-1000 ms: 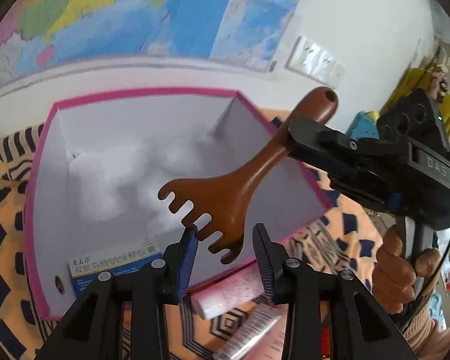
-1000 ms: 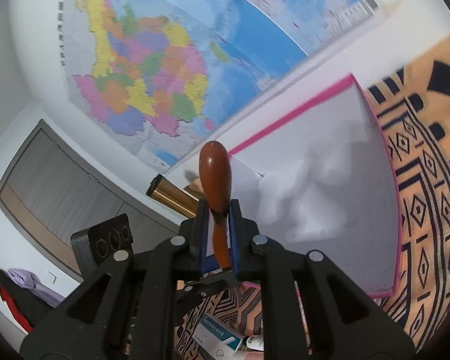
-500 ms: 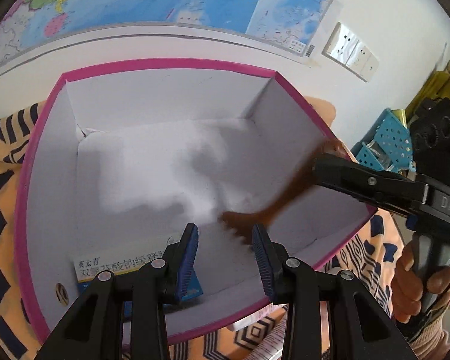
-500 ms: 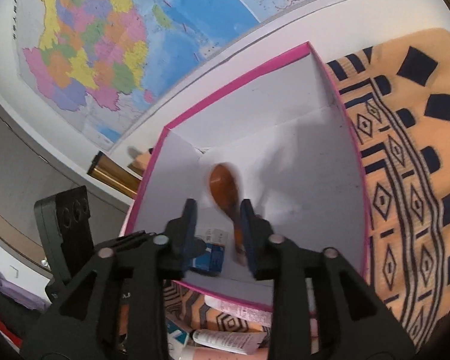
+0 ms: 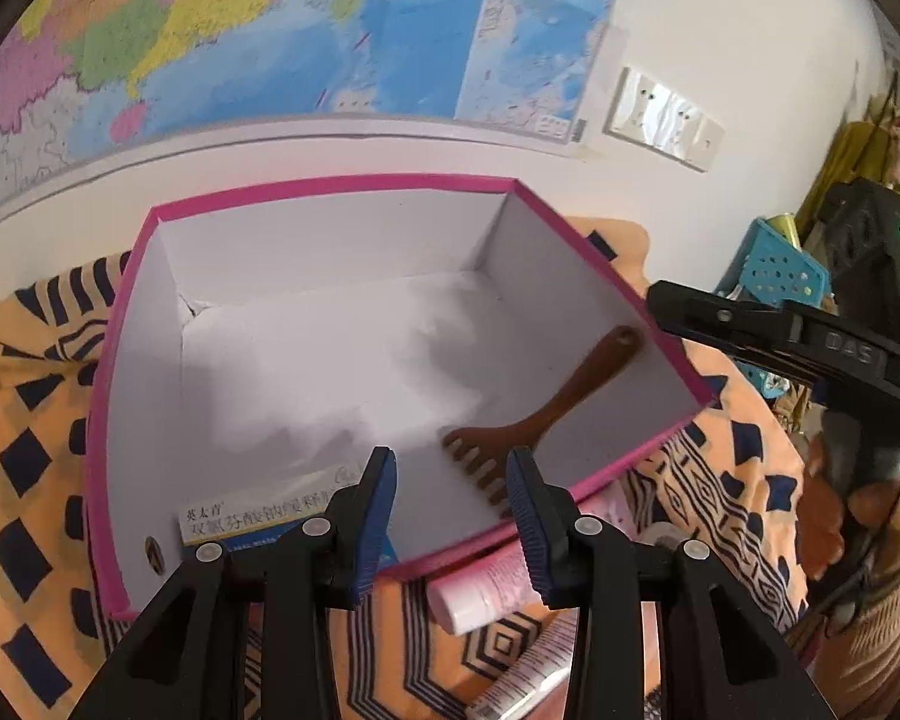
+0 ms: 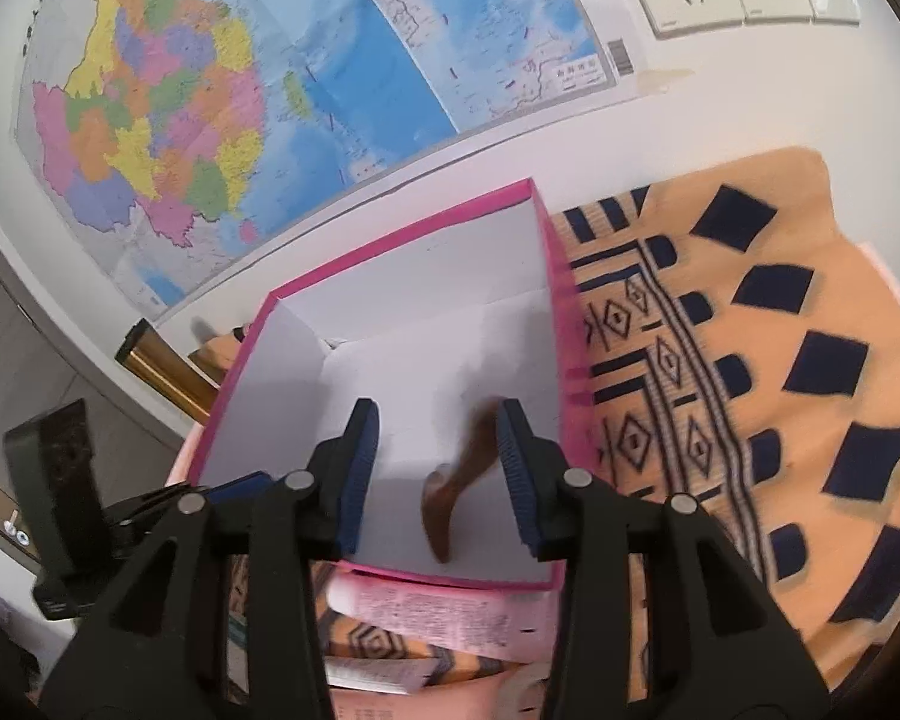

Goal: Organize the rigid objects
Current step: 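Carry the back-scratcher into the pink box and release it, then grasp the red plunger-shaped tool with the right gripper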

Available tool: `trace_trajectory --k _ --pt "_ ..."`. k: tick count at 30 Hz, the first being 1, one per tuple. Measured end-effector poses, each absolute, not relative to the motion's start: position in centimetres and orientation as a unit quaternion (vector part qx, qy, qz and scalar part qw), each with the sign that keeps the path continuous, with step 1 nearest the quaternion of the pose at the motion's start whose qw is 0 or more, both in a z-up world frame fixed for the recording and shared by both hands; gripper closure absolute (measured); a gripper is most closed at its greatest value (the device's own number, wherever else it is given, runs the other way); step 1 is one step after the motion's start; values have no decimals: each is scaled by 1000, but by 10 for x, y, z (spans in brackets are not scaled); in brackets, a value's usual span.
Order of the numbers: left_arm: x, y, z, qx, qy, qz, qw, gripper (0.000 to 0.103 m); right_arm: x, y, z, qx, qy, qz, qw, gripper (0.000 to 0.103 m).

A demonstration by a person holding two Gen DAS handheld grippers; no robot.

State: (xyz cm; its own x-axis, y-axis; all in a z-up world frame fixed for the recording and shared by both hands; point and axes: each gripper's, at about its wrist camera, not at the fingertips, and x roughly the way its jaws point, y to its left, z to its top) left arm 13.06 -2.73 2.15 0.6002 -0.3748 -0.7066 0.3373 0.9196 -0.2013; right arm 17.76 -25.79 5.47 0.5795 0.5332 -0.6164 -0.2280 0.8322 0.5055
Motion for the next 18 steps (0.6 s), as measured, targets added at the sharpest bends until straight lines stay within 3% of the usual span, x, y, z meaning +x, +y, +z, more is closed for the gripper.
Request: trace_trajectory --k 10,12,14,18 --pt "106 -32 34 -19 374 -215 902 63 178 -246 38 159 423 236 860 60" --pt "96 -32 37 -21 363 -228 903 60 171 -250 41 167 417 248 858 60" --pt "84 -34 39 -20 354 -243 903 50 162 -252 46 167 409 261 859 60" --pt "55 -45 37 -5 345 -287 894 50 129 -262 57 154 393 290 859 60"
